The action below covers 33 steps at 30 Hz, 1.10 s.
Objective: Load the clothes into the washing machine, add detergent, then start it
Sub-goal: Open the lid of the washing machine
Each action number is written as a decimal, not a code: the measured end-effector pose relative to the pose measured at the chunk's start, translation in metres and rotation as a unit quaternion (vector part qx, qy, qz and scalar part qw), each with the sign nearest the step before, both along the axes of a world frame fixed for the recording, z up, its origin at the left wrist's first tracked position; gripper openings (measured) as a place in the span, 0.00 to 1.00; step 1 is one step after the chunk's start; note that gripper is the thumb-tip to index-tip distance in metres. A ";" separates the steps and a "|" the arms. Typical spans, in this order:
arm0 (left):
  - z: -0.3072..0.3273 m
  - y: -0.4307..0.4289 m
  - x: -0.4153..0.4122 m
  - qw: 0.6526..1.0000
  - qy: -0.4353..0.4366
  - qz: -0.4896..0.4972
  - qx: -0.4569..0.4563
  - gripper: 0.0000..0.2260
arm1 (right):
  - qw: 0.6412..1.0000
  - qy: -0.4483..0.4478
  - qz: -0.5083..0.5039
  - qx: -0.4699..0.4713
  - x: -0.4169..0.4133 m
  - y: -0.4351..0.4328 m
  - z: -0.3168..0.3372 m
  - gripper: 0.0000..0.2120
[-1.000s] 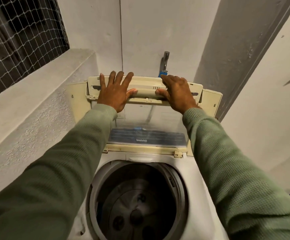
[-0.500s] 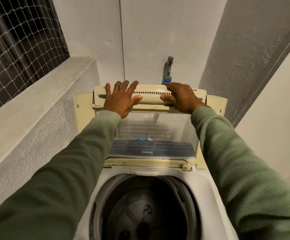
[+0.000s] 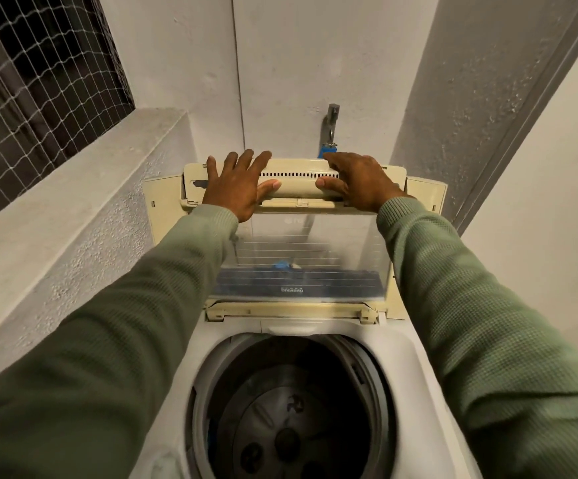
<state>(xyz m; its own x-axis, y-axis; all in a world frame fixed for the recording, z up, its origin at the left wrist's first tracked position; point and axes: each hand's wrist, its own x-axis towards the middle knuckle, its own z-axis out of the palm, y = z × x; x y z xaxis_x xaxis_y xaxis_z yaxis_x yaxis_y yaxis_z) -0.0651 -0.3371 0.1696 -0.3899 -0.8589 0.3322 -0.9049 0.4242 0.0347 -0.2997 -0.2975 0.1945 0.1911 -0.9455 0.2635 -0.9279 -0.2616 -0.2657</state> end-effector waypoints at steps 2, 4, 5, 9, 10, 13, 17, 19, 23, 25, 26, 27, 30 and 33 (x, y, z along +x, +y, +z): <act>0.003 0.004 0.001 1.000 -0.003 0.000 0.006 0.26 | 1.000 0.006 -0.005 0.012 0.001 0.006 0.005 0.20; 0.007 0.009 0.003 1.000 -0.014 0.005 -0.003 0.26 | 1.000 0.020 -0.011 0.018 0.003 0.010 0.009 0.20; 0.008 0.011 0.004 1.000 -0.019 0.009 -0.010 0.27 | 0.999 0.027 -0.014 0.019 0.004 0.012 0.010 0.20; 0.014 0.023 0.008 1.000 -0.017 0.005 -0.020 0.26 | 0.999 0.038 -0.037 -0.006 0.010 0.022 0.014 0.22; 0.015 0.026 0.009 1.000 -0.018 0.001 -0.022 0.25 | 0.998 0.035 -0.048 -0.021 0.012 0.024 0.014 0.24; 0.018 0.038 0.012 1.000 -0.016 -0.006 -0.023 0.22 | 0.995 0.030 -0.071 -0.060 0.018 0.033 0.016 0.23; 0.018 0.056 0.016 1.000 -0.010 -0.005 -0.017 0.23 | 0.993 0.041 -0.091 -0.068 0.025 0.046 0.019 0.17; 0.018 0.065 0.017 1.000 -0.002 0.000 -0.012 0.24 | 0.993 0.047 -0.099 -0.048 0.027 0.053 0.021 0.18; 0.019 0.085 0.016 1.000 0.019 0.008 -0.009 0.24 | 0.995 0.042 -0.087 -0.017 0.029 0.067 0.019 0.24; 0.018 0.096 0.015 0.999 0.030 0.010 -0.014 0.23 | 0.995 0.028 -0.085 -0.035 0.029 0.075 0.016 0.24; 0.017 0.102 0.013 0.999 0.037 0.010 -0.016 0.23 | 0.995 0.020 -0.085 -0.050 0.029 0.079 0.014 0.23; 0.016 0.108 0.012 0.999 0.045 0.011 -0.018 0.23 | 0.994 0.011 -0.086 -0.065 0.029 0.084 0.012 0.20; 0.013 0.127 0.008 0.997 0.063 0.010 -0.033 0.21 | 0.993 -0.014 -0.080 -0.086 0.031 0.100 0.005 0.16; 0.011 0.148 0.006 0.995 0.087 0.014 -0.049 0.20 | 0.992 -0.028 -0.077 -0.098 0.035 0.119 -0.005 0.17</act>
